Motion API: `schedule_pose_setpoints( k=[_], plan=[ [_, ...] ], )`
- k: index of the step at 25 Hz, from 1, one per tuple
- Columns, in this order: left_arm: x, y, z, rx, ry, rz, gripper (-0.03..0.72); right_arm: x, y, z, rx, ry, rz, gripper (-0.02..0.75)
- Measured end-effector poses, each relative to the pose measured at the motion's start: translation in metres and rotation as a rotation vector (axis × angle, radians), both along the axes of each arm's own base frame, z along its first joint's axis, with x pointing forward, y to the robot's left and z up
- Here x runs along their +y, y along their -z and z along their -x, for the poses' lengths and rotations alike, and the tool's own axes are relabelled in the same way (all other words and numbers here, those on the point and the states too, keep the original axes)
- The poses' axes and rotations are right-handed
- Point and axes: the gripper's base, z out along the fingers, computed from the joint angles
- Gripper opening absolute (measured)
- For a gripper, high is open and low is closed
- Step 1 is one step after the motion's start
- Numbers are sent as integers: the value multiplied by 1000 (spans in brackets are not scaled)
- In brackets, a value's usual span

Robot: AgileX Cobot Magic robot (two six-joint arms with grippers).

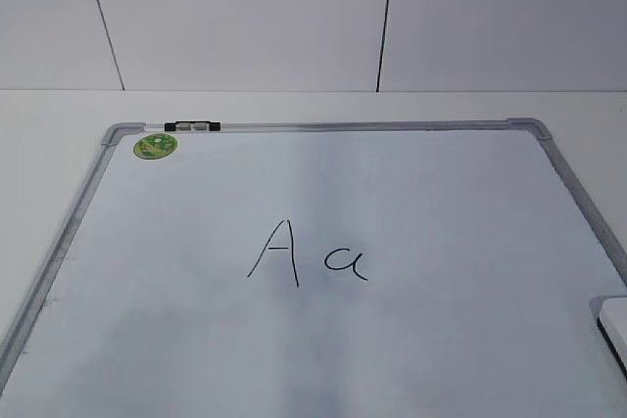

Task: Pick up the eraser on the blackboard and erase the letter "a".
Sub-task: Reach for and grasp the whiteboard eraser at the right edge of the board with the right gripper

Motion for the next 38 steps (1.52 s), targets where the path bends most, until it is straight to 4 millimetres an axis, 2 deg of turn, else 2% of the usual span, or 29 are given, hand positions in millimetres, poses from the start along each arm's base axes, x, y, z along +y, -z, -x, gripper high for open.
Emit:
schedule_pose_setpoints(
  k=[38],
  plan=[
    [0, 0, 0, 0, 0, 0, 235, 0, 0, 0, 0, 0, 0, 560]
  ],
)
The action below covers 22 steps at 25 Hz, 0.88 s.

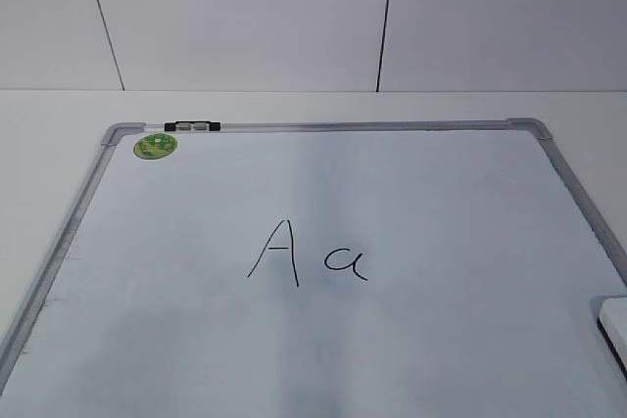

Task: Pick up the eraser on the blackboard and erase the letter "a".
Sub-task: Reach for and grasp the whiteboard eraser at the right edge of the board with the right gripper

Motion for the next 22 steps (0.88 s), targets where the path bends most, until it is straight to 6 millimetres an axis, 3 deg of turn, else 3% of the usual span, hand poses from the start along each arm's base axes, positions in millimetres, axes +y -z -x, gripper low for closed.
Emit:
schedule_pose_setpoints(
  k=[15, 22],
  plan=[
    [0, 0, 0, 0, 0, 0, 235, 0, 0, 0, 2, 0, 0, 560],
    [0, 0, 0, 0, 0, 0, 235, 2, 1, -22, 148, -17, -41, 560]
  ],
)
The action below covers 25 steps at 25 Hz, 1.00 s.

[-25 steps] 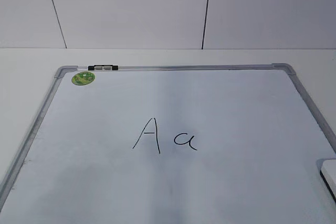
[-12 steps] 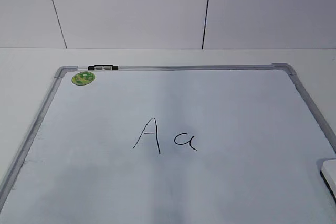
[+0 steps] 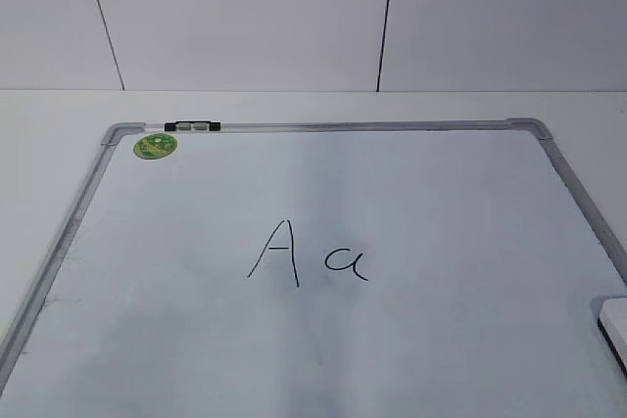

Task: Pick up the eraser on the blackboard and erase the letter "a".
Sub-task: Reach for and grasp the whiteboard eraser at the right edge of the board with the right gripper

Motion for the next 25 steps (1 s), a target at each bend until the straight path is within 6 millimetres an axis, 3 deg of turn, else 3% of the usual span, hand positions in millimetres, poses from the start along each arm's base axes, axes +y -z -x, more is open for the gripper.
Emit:
schedule_pose_setpoints(
  k=[10, 18, 25],
  plan=[
    [0, 0, 0, 0, 0, 0, 235, 1, 5, -27, 178, -11, -45, 560],
    [0, 0, 0, 0, 0, 0, 235, 3, 0, -44, 130, -11, -87, 560],
    [-1, 0, 0, -1, 4, 6, 235, 3, 7, -71, 250, -5, -123, 560]
  ],
)
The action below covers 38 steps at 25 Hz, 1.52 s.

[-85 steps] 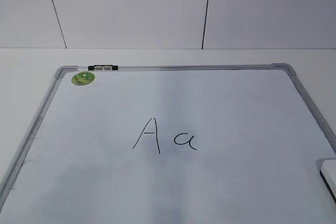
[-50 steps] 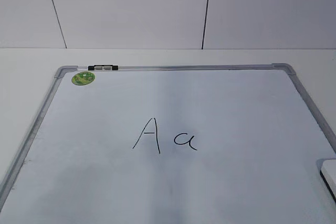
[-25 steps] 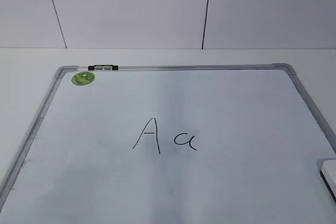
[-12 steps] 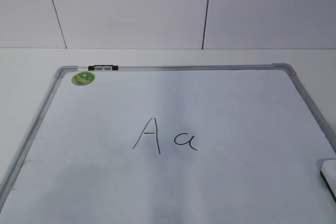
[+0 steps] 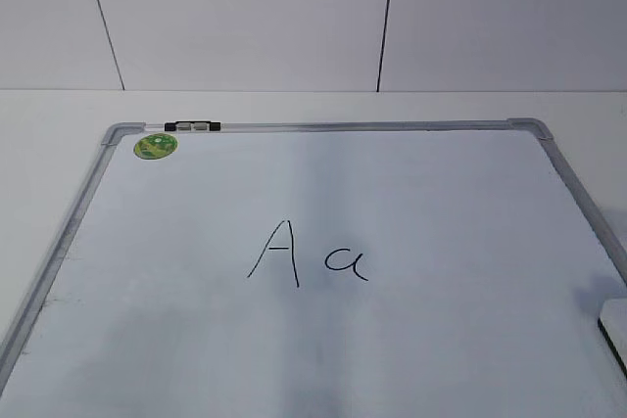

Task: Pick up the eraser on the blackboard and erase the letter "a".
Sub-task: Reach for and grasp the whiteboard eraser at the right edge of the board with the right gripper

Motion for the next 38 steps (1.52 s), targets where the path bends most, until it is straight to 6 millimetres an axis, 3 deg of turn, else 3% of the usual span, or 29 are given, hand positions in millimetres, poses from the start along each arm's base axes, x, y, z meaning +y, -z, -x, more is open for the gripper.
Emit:
schedule_pose_setpoints(
  k=[4, 7, 12, 28, 38],
  plan=[
    [0, 0, 0, 0, 1, 2, 235, -3, -6, -16, 40, -22, 40, 582],
    [0, 0, 0, 0, 1, 2, 235, -4, -11, -26, 59, -39, 51, 640],
    [-2, 0, 0, -2, 12, 18, 235, -5, -5, -42, 139, -51, 51, 672],
    [-3, 0, 0, -3, 21, 32, 235, -8, 16, -57, 330, -61, 64, 676],
    [-3, 0, 0, -3, 28, 32, 235, -8, 16, -58, 327, -54, 60, 659]
  ],
)
